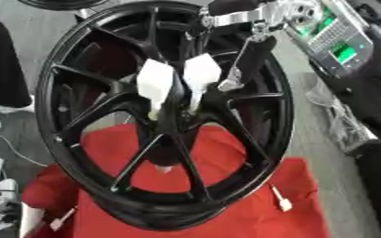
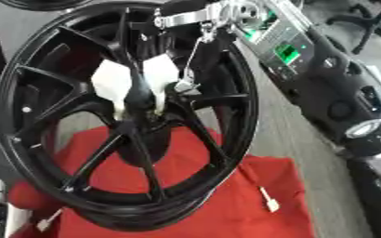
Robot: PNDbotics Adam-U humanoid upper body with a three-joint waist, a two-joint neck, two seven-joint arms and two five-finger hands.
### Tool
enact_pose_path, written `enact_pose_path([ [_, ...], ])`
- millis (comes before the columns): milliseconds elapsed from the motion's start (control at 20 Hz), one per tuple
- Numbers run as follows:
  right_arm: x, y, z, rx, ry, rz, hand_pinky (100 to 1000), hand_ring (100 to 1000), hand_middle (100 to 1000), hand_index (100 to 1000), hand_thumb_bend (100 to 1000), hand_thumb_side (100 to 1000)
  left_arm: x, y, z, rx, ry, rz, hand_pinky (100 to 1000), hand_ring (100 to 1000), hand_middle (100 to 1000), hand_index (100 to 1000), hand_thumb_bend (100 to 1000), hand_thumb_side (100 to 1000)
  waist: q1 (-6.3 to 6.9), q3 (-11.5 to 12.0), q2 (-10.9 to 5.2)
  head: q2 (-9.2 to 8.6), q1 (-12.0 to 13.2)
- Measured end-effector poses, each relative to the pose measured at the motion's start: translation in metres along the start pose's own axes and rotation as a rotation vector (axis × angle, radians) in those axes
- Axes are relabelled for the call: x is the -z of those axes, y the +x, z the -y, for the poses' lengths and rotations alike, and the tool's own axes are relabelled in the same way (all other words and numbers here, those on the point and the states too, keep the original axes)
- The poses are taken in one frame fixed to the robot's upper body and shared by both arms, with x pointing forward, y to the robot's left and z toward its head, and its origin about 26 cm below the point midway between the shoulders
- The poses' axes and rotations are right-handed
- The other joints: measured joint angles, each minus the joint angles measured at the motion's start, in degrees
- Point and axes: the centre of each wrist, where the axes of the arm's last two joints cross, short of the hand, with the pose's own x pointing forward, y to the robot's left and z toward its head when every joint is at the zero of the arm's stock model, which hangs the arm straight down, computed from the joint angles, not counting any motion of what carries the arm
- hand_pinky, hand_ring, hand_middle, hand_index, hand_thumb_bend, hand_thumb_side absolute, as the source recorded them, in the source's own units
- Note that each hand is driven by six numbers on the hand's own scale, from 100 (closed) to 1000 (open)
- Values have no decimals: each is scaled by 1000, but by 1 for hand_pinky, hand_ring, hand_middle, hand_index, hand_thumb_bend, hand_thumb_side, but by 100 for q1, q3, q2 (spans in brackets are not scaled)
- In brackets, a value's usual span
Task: Pull the pin out of the wheel hub.
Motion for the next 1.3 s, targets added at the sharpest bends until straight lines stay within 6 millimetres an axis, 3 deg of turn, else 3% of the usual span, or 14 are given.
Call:
enact_pose_path([
  [400, -1, 0, 1, 11, 1, 4, 760, 641, 479, 594, 374, 100, 0, -1, 0, 2, 0, -3, 823, 828, 813, 887, 211, 917, 0, 0, 8, 0, -7],
  [700, -1, 0, 1, 19, 6, 5, 725, 564, 348, 454, 333, 100, 0, -1, 0, 3, -1, -1, 823, 828, 814, 887, 212, 917, 0, 1, 11, 0, -9],
  [1300, -2, 1, 1, 31, -33, -2, 694, 506, 281, 383, 324, 100, 0, -1, 0, 3, -2, -1, 824, 828, 815, 889, 212, 916, 1, 10, 13, 0, 0],
])
